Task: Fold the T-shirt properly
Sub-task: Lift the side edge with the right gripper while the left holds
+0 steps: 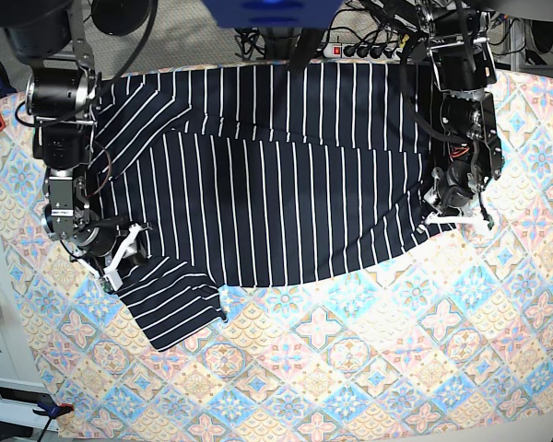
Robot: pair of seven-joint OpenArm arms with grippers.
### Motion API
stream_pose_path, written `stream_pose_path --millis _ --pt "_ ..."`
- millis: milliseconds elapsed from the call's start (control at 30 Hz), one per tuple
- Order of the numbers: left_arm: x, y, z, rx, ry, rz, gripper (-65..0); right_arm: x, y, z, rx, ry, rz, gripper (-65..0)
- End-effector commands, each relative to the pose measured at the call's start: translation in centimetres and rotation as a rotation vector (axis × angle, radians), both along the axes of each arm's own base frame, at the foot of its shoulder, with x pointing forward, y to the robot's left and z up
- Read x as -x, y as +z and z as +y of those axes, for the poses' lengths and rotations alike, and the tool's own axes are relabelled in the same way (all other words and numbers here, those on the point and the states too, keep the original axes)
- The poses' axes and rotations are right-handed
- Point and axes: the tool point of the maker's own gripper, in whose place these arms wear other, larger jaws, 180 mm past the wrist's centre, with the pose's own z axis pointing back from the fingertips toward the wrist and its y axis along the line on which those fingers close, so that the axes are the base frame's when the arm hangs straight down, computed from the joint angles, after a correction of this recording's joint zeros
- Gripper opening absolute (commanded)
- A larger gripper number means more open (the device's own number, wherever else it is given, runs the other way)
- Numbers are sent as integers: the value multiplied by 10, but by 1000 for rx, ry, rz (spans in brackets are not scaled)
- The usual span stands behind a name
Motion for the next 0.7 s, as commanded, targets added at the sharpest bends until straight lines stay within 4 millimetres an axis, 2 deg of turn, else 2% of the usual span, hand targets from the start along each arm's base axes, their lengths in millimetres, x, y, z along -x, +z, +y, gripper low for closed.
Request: stream_pose_path --millis 0,367,533,667 --pt "-7 8 5 -12 1 -19 -650 -19 23 -8 -4 -14 -70 -424" --pt "-7 8 5 -12 1 -19 -650 -24 28 -22 22 -36 -80 -422" --pt "-7 8 5 -12 1 -19 -650 -23 25 -25 31 -52 -71 -328" --pt "-7 8 5 -12 1 -19 -650 -13 12 -24 26 -51 -26 -227"
